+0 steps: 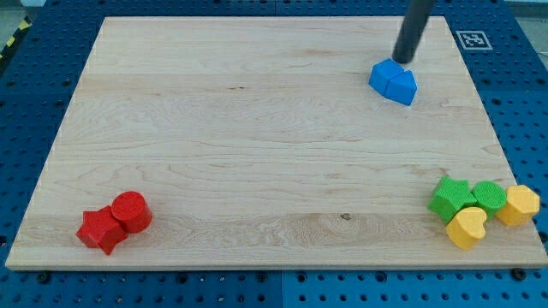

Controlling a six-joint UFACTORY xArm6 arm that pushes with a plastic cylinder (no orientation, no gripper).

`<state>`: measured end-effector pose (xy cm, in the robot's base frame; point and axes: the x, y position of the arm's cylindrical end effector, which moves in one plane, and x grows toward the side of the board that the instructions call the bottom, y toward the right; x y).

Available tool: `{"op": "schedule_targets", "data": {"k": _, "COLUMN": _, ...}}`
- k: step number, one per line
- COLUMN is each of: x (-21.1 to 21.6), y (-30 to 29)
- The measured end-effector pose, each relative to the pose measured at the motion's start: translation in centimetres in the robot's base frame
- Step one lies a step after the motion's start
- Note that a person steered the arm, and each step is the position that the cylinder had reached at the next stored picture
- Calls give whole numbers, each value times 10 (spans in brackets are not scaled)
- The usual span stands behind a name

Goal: Move the blue blocks right center of the board

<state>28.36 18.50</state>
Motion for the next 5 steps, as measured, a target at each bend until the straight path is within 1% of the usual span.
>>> {"op": "schedule_targets", "data": {"k": 1, "x": -10, "y": -34}}
{"op": "schedule_targets", "data": {"k": 2, "x": 15, "y": -35}}
{"op": "schedule_targets", "data": {"k": 3, "x": 37, "y": -10}}
{"op": "schedule_targets", "data": {"k": 4, "x": 37, "y": 13}}
{"op": "schedule_targets", "data": {"k": 5, "x": 43, "y": 20}}
